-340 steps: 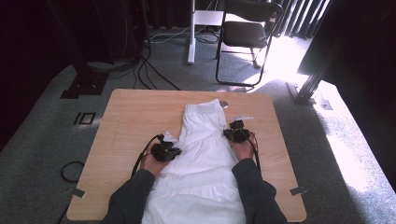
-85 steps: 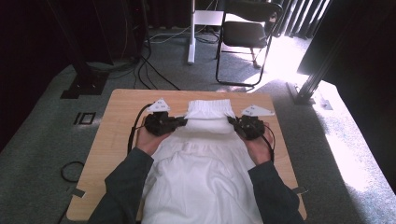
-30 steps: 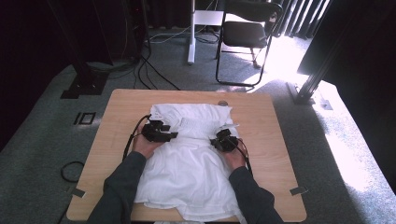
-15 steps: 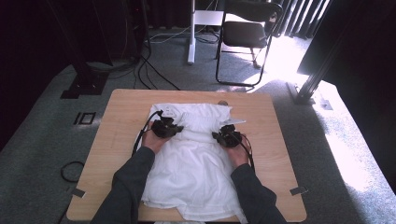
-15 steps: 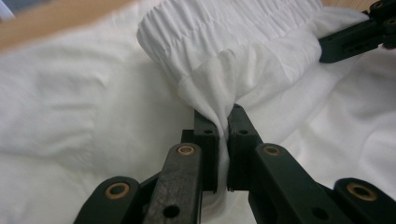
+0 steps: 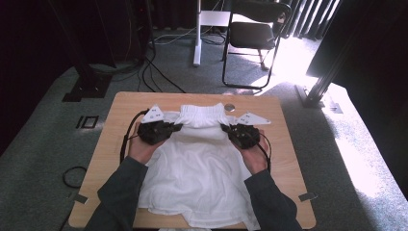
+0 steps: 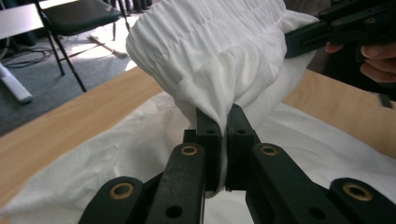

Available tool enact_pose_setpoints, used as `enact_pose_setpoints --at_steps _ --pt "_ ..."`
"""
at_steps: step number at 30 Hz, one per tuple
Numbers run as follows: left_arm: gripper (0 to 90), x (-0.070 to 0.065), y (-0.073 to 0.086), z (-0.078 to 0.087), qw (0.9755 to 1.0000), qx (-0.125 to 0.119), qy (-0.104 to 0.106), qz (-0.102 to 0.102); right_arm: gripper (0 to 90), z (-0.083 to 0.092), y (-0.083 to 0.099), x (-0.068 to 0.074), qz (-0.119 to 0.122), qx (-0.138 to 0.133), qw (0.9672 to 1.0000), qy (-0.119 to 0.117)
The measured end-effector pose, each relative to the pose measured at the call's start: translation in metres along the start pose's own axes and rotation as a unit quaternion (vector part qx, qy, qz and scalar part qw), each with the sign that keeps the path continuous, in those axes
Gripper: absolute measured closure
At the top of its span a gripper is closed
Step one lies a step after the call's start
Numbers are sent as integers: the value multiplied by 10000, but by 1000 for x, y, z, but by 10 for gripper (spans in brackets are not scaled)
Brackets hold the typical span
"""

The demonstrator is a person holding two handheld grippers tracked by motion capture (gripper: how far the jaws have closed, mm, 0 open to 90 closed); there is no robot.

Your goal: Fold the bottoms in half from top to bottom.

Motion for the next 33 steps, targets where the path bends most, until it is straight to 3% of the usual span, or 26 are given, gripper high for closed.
enact_pose_setpoints --at_steps 3,5,8,12,15,16,17,19,20,22,25,27,28,30,33 --pt "877 -19 23 8 9999 97 132 14 865 13 12 14 86 92 9998 -152" --pt "876 -28 36 9 9996 158 221 75 864 20 31 23 85 210 9994 -248" --pt "872 -44 70 4 9984 451 332 126 864 24 62 31 50 456 9984 -316" --pt "863 -53 120 -12 9931 989 461 435 862 19 112 37 -203 890 9949 -418" --pt "836 -54 156 -26 9861 1438 503 667 858 10 143 40 -353 1278 9901 -453" --pt "799 -53 160 -28 9843 1496 510 785 835 7 152 40 -415 1419 9878 -485" --pt "746 -52 163 -28 9829 1502 538 923 785 5 155 40 -458 1497 9863 -513" --pt "646 -50 156 -23 9857 1304 522 930 644 5 156 39 -510 1555 9852 -503" --pt "605 -48 151 -20 9869 1220 511 923 572 8 150 40 -535 1468 9860 -579" --pt "570 -42 136 -11 9899 957 490 922 509 13 139 37 -478 1289 9889 -566" --pt "546 -27 115 -2 9922 648 362 1004 480 23 116 29 -456 937 9931 -541" --pt "596 -14 104 -3 9928 558 198 1038 528 25 102 21 -550 724 9947 -475" --pt "654 -10 101 -5 9929 555 144 1046 671 22 95 14 -635 682 9949 -385" --pt "762 -1 97 -15 9924 673 44 1028 815 14 91 4 -675 742 9947 -222" --pt "826 4 99 -28 9908 839 23 1058 846 0 90 -6 -812 846 9931 -71"
Point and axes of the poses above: each handheld gripper's, and its own axes: z roughly backward along the jaws, y roughly out of its underside, x roughly to its left, the point moved 9 cm from there along -z, roughly forward along the jaws, and after that the axes turned 5 degrees about -x, right-handed, at the moved point
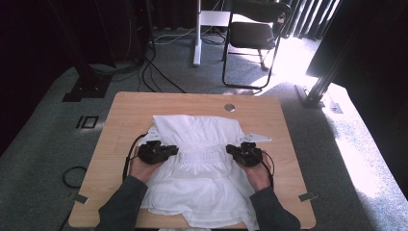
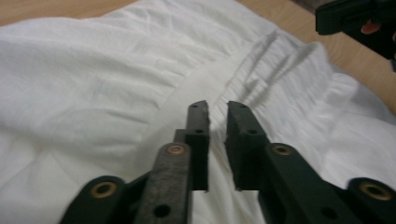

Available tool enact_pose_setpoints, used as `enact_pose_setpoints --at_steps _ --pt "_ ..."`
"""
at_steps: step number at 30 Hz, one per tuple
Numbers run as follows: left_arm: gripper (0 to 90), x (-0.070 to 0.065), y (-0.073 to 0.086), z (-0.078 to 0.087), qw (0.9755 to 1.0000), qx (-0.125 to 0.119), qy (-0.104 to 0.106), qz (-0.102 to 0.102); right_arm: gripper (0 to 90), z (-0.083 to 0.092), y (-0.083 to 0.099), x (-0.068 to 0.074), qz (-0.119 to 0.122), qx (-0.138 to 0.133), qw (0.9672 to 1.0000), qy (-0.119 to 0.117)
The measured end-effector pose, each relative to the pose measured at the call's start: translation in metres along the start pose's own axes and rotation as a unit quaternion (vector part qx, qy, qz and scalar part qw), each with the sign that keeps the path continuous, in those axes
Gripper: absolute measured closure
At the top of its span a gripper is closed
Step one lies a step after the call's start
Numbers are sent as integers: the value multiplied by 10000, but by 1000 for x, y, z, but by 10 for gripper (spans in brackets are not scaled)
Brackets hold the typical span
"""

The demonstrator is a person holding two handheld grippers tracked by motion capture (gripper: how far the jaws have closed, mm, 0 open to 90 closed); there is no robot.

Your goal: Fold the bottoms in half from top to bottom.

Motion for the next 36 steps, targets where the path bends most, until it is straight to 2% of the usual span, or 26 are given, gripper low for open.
enact_pose_setpoints --at_steps 3,7,8,10,12,13,14,15,18,20,23,24,26,29,31,32,34,36 --pt "836 11 10 -28 9988 451 -212 2 836 -33 1 -17 -91 338 9989 327" --pt "843 16 25 -44 9966 789 -191 130 836 -51 11 -20 -154 610 9976 288" --pt "841 14 26 -45 9969 761 -159 139 830 -55 16 -17 -175 645 9976 185" --pt "820 6 25 -42 9979 631 -59 130 810 -50 17 -11 -309 513 9982 -56" --pt "799 2 24 -40 9983 570 3 87 797 -46 17 -8 -298 434 9985 -135" --pt "799 -7 23 -34 9990 443 116 1 786 -42 17 -4 -278 355 9987 -235" --pt "784 -13 23 -30 9991 361 200 -10 769 -33 18 2 -313 254 9982 -449" --pt "779 -17 23 -27 9992 301 276 -32 763 -28 20 6 -300 210 9977 -569" --pt "761 -39 30 -17 9979 226 547 -272 744 -12 27 18 -195 134 9964 -811" --pt "751 -50 35 -12 9969 242 666 -356 733 -2 32 25 -107 85 9955 -936" --pt "741 -64 49 -7 9950 372 815 -445 715 15 40 40 11 23 9918 -1276" --pt "733 -66 52 -6 9945 422 829 -477 711 20 41 43 140 -21 9915 -1293" --pt "726 -68 59 -6 9942 512 772 -539 696 26 38 43 217 -155 9928 -1168" --pt "726 -72 68 -9 9928 663 851 -511 685 26 26 36 107 -359 9951 -917" --pt "726 -74 74 -11 9916 784 865 -553 673 21 23 38 20 -307 9949 -963" --pt "722 -74 76 -12 9912 812 873 -573 672 18 24 43 51 -251 9945 -1016" --pt "719 -74 79 -13 9914 809 917 -467 671 11 33 54 213 -49 9937 -1100" --pt "713 -73 80 -12 9919 786 911 -418 690 2 53 64 432 307 9920 -1146"
Point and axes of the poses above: each handheld gripper's, and its own axes: z roughly backward along the jaws, y roughly out of its underside, x roughly to its left, the point moved 9 cm from there along -z, roughly forward along the jaws, and after that the axes turned 5 degrees about -x, right-handed, at the moved point
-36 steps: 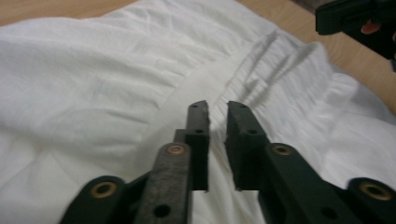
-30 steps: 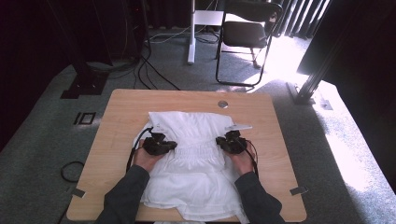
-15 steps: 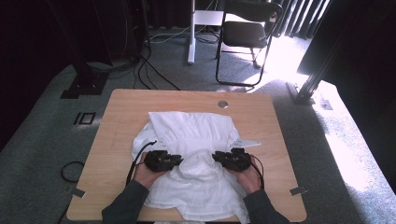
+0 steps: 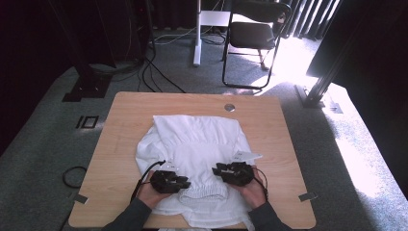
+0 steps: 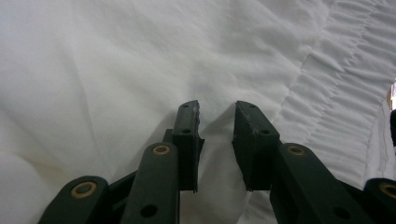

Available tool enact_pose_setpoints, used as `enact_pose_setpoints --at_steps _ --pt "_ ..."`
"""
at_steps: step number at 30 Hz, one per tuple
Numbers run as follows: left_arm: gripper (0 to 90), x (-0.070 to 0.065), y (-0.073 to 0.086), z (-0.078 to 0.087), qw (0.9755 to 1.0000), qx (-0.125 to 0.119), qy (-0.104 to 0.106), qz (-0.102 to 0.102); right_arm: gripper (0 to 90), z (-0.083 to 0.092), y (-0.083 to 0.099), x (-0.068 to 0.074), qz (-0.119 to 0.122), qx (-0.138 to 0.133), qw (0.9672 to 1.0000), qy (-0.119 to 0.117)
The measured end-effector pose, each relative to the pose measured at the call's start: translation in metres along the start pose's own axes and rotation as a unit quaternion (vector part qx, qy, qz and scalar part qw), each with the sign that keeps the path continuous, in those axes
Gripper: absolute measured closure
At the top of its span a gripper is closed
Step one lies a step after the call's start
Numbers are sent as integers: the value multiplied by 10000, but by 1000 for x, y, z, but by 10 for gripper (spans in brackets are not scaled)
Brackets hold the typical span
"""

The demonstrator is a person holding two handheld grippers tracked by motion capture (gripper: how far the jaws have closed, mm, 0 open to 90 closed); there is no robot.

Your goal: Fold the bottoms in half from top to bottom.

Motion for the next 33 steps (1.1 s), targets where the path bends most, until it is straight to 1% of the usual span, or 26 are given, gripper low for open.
enact_pose_setpoints --at_steps 2,3,4,5,6,7,8,9,10,12,14,15,17,18,19,20,21,22,23,24,25,27,29,31,32,33 --pt "693 1 -2 4 10000 -68 -47 -15 733 -8 16 4 152 296 9994 32" --pt "667 4 -5 7 9998 -85 -149 -85 743 -11 24 6 185 448 9988 21" --pt "639 7 -8 11 9994 -142 -282 -119 747 -12 29 6 208 541 9983 35" --pt "623 12 -13 15 9989 -220 -391 -116 746 -12 30 5 214 558 9982 48" --pt "622 19 -20 21 9983 -324 -482 -75 738 -11 28 4 166 502 9986 42" --pt "611 24 -24 24 9976 -403 -554 -57 713 -8 21 -1 152 374 9991 124" --pt "607 33 -31 29 9965 -492 -679 -30 696 -5 16 -4 147 299 9992 222" --pt "604 39 -35 32 9956 -538 -768 -18 689 -2 6 -12 138 154 9992 350" --pt "597 47 -42 34 9943 -609 -878 0 673 0 0 -16 123 61 9991 412" --pt "587 63 -53 37 9919 -676 -1073 -1 635 2 -14 -32 95 -101 9976 675" --pt "582 80 -66 36 9891 -787 -1247 47 606 0 -26 -49 98 -168 9958 900" --pt "582 88 -71 34 9883 -809 -1290 76 587 -3 -33 -60 102 -205 9944 1032" --pt "582 101 -78 29 9859 -858 -1430 134 573 -10 -40 -76 101 -174 9927 1191" --pt "582 108 -81 24 9852 -875 -1463 189 567 -15 -44 -84 72 -153 9916 1280" --pt "581 116 -83 17 9851 -824 -1484 281 567 -20 -46 -92 16 -132 9908 1347" --pt "581 121 -84 13 9845 -786 -1540 296 565 -28 -48 -102 -51 -84 9897 1427" --pt "580 127 -83 6 9845 -716 -1573 314 563 -32 -48 -107 -53 -45 9888 1488" --pt "581 131 -81 -1 9851 -630 -1557 370 563 -38 -47 -114 -67 27 9875 1572" --pt "579 137 -76 -10 9851 -498 -1594 418 563 -43 -44 -119 -127 106 9866 1621" --pt "579 140 -72 -14 9849 -433 -1614 454 561 -50 -39 -124 -176 209 9859 1650" --pt "579 142 -67 -19 9851 -347 -1618 470 560 -53 -36 -127 -181 269 9852 1685" --pt "577 143 -59 -23 9853 -335 -1607 483 555 -60 -27 -129 -167 398 9845 1703" --pt "578 141 -54 -23 9851 -422 -1579 538 558 -62 -21 -128 -139 374 9840 1739" --pt "585 138 -48 -23 9857 -384 -1557 519 560 -62 -17 -127 -200 359 9833 1771" --pt "586 136 -46 -23 9858 -409 -1555 486 560 -61 -16 -126 -208 329 9835 1767" --pt "587 133 -44 -22 9859 -450 -1531 508 560 -60 -15 -125 -184 338 9838 1753"
Point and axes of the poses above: each handheld gripper's, and its own axes: z roughly backward along the jaws, y roughly out of its underside, x roughly to its left, the point moved 9 cm from there along -z, roughly forward along the jaws, and after that the axes turned 5 degrees about -x, right-handed, at the moved point
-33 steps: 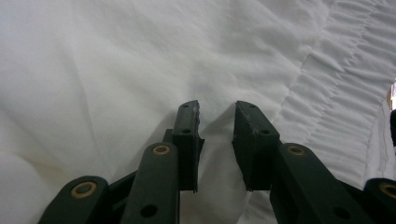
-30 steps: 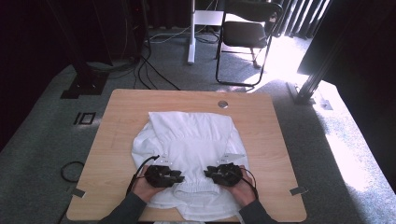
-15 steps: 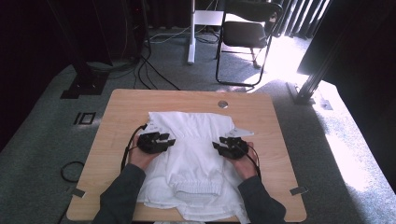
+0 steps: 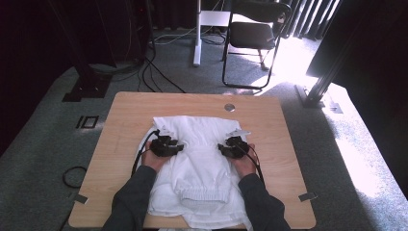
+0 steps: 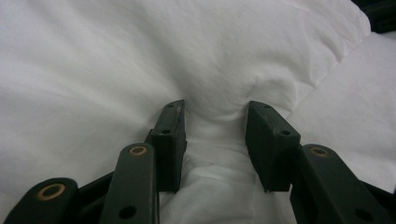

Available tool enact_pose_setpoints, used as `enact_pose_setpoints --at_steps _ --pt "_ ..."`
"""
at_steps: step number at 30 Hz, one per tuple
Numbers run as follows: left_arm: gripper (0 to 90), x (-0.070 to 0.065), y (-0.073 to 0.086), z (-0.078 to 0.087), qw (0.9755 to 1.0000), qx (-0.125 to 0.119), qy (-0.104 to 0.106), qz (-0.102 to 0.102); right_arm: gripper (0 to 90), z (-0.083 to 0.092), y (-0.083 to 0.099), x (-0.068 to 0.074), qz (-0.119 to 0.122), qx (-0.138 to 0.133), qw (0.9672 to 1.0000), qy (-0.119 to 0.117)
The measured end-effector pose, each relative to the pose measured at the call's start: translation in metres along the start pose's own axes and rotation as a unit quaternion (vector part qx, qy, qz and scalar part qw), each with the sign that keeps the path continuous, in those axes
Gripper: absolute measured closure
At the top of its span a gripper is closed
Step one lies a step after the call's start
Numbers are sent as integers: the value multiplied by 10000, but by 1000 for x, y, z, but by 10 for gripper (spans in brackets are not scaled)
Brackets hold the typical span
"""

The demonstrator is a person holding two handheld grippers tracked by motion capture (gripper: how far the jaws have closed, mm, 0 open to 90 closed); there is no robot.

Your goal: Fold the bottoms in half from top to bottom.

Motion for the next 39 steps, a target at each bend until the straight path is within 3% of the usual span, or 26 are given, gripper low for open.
enact_pose_setpoints --at_steps 12,14,16,19,21,22,23,25,27,30,34,39 --pt "582 -41 31 31 9997 12 248 33 560 37 30 23 82 -34 9996 -278" --pt "574 -48 34 37 9988 161 436 -154 560 42 34 26 115 -35 9994 -323" --pt "553 -46 28 46 9986 77 461 -229 561 44 36 26 167 -40 9992 -352" --pt "478 -26 4 62 9994 -275 144 -179 560 43 36 25 147 -52 9992 -361" --pt "429 -3 -18 69 9985 -544 -69 24 560 43 36 26 161 -11 9993 -331" --pt "383 -3 -18 69 9985 -544 -69 24 560 43 36 26 161 -11 9993 -331" --pt "383 23 -30 68 9970 -603 -449 182 560 43 35 26 173 0 9993 -328" --pt "327 47 -35 60 9952 -548 -714 391 560 43 35 26 145 -3 9993 -353" --pt "287 70 -29 51 9918 -356 -1067 604 560 43 35 25 138 -16 9993 -358" --pt "270 87 -14 39 9891 -89 -1071 1011 560 43 36 25 147 -30 9992 -359" --pt "265 87 1 30 9899 96 -954 1044 560 43 35 25 133 -14 9992 -387" --pt "269 88 7 24 9904 191 -823 1097 543 45 28 22 121 6 9993 -344"
Point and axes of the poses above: each handheld gripper's, and its own axes: z roughly backward along the jaws, y roughly out of its underside, x roughly to its left, the point moved 9 cm from there along -z, roughly forward along the jaws, and after that the axes turned 5 degrees about -x, right-handed, at the moved point
